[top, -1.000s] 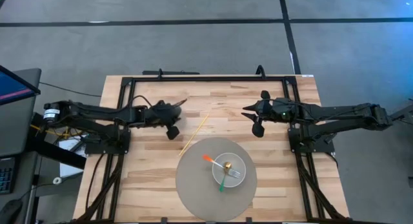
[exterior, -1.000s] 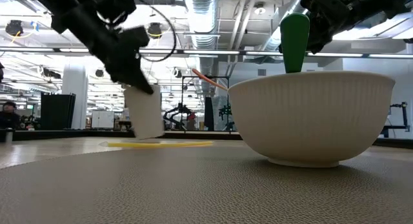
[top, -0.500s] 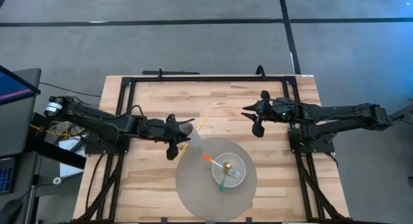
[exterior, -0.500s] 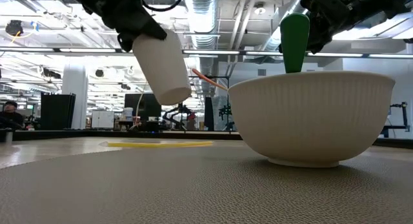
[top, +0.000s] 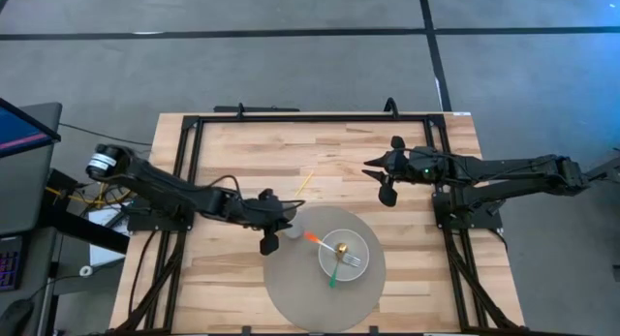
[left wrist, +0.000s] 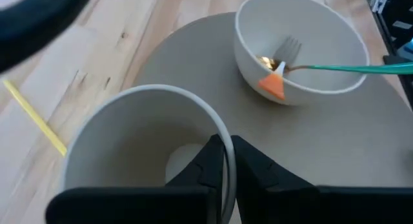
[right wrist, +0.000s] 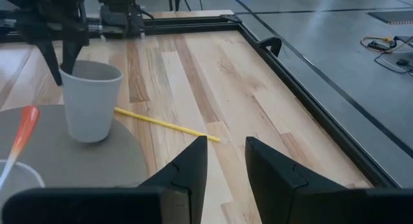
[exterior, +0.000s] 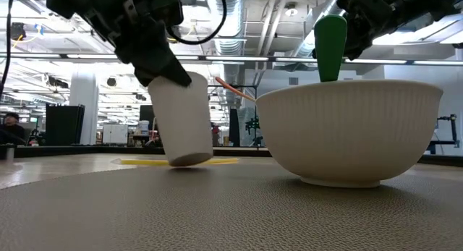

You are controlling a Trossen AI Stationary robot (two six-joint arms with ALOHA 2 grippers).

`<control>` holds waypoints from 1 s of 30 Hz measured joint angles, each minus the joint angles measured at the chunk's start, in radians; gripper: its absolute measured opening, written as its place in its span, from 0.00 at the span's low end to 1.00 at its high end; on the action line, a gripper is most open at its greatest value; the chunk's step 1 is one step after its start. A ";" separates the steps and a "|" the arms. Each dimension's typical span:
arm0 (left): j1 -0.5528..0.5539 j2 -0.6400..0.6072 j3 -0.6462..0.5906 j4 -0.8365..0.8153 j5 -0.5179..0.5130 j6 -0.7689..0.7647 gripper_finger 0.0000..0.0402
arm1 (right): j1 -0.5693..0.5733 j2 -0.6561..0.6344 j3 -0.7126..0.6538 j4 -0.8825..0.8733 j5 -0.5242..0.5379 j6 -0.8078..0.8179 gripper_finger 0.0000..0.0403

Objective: Pick & Place Utensil
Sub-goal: Put the white cup to the left side of the bowl on the placemat

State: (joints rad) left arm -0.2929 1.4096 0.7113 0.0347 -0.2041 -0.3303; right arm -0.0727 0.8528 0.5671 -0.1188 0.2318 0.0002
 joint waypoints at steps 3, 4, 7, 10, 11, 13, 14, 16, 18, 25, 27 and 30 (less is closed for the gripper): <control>0.000 0.026 0.000 0.049 0.031 0.001 0.05 | 0.000 0.000 0.000 0.000 0.000 0.000 0.24; -0.001 0.031 0.000 0.057 0.032 0.005 0.05 | 0.000 0.000 0.000 0.000 0.000 0.000 0.24; -0.001 0.037 0.002 0.061 0.033 0.016 0.05 | 0.000 0.000 0.000 0.000 0.000 0.000 0.24; -0.001 0.037 0.002 0.060 0.033 0.018 0.06 | 0.000 0.000 0.000 0.000 0.000 0.000 0.24; -0.001 0.038 0.002 0.060 0.033 0.019 0.06 | 0.000 0.000 0.000 -0.001 0.000 0.000 0.24; -0.001 0.038 0.002 0.060 0.035 0.019 0.08 | 0.000 0.000 0.000 -0.001 0.000 0.000 0.24; -0.001 0.038 0.002 0.059 0.037 0.019 0.09 | 0.000 0.000 0.000 -0.001 0.000 0.000 0.24; -0.001 0.040 0.001 0.049 0.037 0.019 0.12 | 0.000 0.000 0.000 -0.002 0.000 0.000 0.24; 0.000 0.040 0.000 0.050 0.040 0.019 0.14 | 0.000 0.000 0.000 -0.002 0.000 0.000 0.24; 0.000 0.040 0.000 0.121 0.103 0.039 0.22 | 0.000 0.000 0.000 -0.002 0.000 0.000 0.24; 0.000 0.040 0.000 0.143 0.116 0.059 0.24 | 0.000 0.000 0.000 -0.002 0.000 0.000 0.24; 0.000 0.040 0.000 0.160 0.124 0.064 0.26 | 0.000 0.000 0.000 -0.002 0.000 0.000 0.24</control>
State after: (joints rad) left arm -0.2928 1.4494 0.7113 0.1945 -0.0799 -0.2665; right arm -0.0727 0.8528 0.5671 -0.1204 0.2317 0.0002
